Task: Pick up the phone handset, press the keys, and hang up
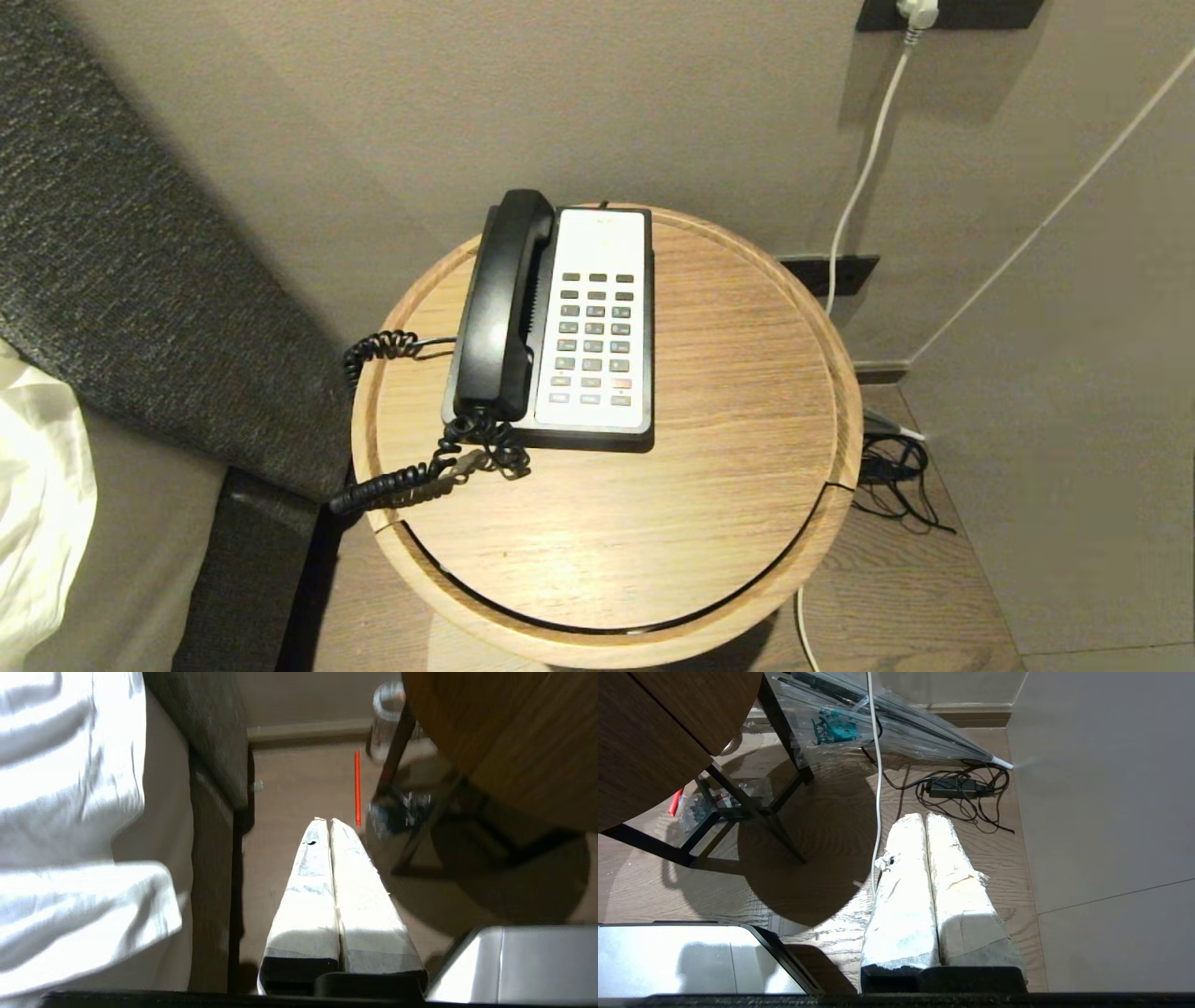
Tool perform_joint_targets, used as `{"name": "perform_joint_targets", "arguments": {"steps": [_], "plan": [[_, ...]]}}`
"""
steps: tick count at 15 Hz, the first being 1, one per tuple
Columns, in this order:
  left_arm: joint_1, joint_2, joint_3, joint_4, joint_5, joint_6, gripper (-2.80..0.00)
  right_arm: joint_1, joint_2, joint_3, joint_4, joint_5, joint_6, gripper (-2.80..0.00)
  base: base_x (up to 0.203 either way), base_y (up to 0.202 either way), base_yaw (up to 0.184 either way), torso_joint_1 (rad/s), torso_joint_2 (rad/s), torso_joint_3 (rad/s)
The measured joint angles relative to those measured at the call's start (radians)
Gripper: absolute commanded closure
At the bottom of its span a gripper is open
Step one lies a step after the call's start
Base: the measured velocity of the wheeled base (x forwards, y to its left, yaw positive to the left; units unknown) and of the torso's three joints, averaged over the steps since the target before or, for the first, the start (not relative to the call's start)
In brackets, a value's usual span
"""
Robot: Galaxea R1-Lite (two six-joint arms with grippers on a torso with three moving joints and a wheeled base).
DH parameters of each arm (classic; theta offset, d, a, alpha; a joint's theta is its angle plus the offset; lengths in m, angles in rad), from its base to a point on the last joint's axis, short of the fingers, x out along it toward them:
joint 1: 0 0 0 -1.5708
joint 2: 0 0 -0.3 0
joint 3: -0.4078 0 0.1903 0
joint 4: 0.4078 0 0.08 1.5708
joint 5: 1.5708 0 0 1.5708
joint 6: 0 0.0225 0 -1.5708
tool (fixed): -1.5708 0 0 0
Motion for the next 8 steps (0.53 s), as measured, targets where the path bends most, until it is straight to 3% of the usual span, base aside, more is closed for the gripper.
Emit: {"name": "perform_joint_targets", "arguments": {"steps": [2,8], "plan": [[0.0,0.0,0.028,-0.087,-0.001,-0.009,0.0,0.0,0.0,0.0,0.0,0.0,-0.001,0.0,0.0,0.0,0.0,0.0,0.0,0.0],[0.0,0.0,0.037,-0.092,-0.002,-0.009,0.0,0.0,0.0,0.0,0.0,0.0,0.003,0.0,0.0,0.0,0.0,0.0,0.0,0.0]]}}
